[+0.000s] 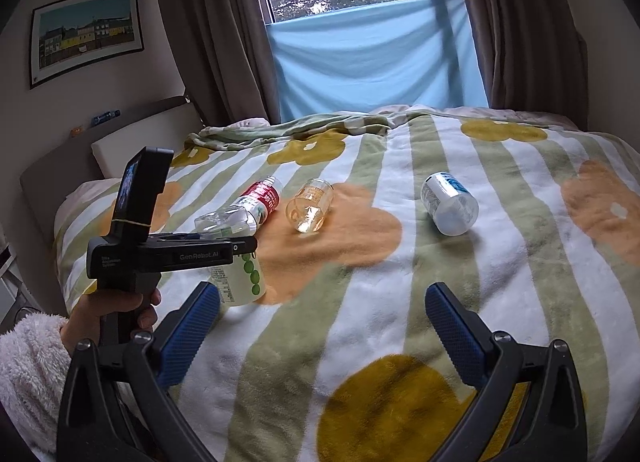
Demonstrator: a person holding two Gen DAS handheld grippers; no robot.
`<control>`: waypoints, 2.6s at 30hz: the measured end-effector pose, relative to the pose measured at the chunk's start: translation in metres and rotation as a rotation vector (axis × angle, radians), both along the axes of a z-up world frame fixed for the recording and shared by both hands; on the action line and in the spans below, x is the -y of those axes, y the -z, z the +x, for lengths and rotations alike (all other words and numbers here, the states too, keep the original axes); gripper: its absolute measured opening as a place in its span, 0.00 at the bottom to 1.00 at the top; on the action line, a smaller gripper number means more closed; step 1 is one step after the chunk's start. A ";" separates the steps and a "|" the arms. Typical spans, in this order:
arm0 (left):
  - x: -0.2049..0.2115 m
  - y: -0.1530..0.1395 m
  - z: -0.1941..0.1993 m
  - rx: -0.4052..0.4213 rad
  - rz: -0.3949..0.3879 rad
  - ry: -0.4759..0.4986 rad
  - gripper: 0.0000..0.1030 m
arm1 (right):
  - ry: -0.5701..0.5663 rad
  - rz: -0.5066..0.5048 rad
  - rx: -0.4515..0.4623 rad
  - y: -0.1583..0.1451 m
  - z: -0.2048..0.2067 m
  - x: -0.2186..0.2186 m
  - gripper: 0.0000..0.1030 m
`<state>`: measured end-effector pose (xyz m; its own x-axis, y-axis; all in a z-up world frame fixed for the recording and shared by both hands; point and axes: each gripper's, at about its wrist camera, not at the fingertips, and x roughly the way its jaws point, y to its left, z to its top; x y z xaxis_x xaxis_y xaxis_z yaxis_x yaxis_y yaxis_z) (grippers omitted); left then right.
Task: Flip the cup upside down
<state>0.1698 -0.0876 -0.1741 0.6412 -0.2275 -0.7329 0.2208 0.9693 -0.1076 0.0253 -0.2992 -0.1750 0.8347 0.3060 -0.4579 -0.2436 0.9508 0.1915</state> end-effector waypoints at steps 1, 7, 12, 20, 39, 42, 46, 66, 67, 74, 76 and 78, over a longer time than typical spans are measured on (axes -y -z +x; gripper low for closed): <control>0.000 0.000 -0.001 -0.010 -0.005 0.004 0.59 | -0.001 0.003 -0.002 0.000 0.001 0.000 1.00; 0.005 0.003 -0.006 -0.053 0.007 0.009 0.59 | -0.008 0.004 -0.003 -0.001 -0.001 -0.003 1.00; 0.006 -0.001 -0.014 -0.030 0.011 0.011 0.59 | -0.018 -0.003 -0.001 -0.002 -0.002 -0.007 1.00; 0.004 -0.022 -0.027 0.054 0.013 0.012 1.00 | -0.030 -0.012 0.005 -0.005 -0.003 -0.014 1.00; -0.075 -0.172 -0.122 0.477 -0.052 -0.017 1.00 | 0.161 -0.201 0.219 -0.108 -0.019 -0.071 1.00; -0.090 -0.181 -0.136 0.534 -0.044 -0.055 1.00 | 0.257 -0.241 0.235 -0.120 -0.023 -0.082 1.00; -0.103 -0.176 -0.149 0.545 -0.041 -0.079 1.00 | 0.296 -0.207 0.267 -0.122 -0.032 -0.089 1.00; -0.121 -0.164 -0.161 0.583 -0.035 -0.128 1.00 | 0.332 -0.223 0.305 -0.122 -0.037 -0.097 1.00; -0.121 -0.164 -0.161 0.583 -0.034 -0.127 1.00 | 0.331 -0.222 0.304 -0.122 -0.037 -0.096 1.00; -0.119 -0.164 -0.162 0.575 -0.037 -0.118 1.00 | 0.336 -0.217 0.310 -0.124 -0.037 -0.094 1.00; -0.119 -0.164 -0.162 0.575 -0.035 -0.117 1.00 | 0.336 -0.219 0.309 -0.124 -0.037 -0.094 1.00; -0.118 -0.164 -0.163 0.577 -0.032 -0.114 1.00 | 0.336 -0.218 0.309 -0.124 -0.038 -0.094 1.00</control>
<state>0.0067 0.0301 -0.0096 0.9560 -0.1501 -0.2519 0.1471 0.9886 -0.0305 -0.0124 -0.2049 -0.0511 0.9772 -0.0782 -0.1972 0.0690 0.9962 -0.0530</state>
